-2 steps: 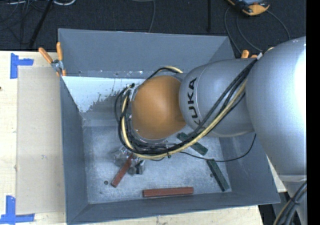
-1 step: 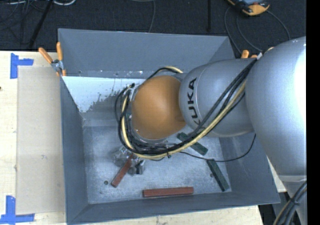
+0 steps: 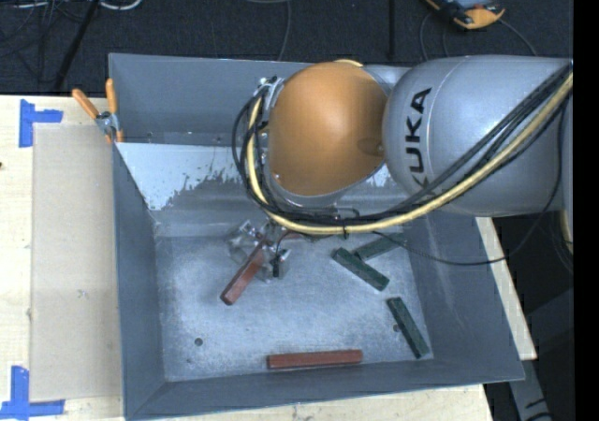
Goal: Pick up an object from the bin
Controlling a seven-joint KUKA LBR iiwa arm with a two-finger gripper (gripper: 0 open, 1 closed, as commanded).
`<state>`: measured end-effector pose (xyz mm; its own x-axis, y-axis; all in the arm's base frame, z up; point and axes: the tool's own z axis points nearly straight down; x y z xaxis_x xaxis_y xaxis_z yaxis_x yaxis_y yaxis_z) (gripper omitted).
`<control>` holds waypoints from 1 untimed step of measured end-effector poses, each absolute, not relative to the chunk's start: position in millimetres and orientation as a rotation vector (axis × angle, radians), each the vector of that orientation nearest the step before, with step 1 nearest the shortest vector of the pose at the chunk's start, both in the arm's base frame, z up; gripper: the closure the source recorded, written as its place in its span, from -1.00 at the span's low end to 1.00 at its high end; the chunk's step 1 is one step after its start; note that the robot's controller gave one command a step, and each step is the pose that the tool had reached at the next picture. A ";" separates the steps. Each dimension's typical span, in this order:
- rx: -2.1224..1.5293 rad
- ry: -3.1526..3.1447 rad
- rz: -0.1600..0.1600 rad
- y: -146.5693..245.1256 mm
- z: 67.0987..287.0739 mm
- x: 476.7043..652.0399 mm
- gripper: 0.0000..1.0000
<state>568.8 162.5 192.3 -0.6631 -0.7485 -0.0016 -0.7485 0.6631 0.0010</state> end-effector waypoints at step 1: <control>-1.287 2.865 0.003 162.2 192.1 568.8 1.00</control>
Offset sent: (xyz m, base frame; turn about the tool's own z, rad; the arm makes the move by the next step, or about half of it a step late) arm 0.0092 -0.0298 0.1203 -0.3280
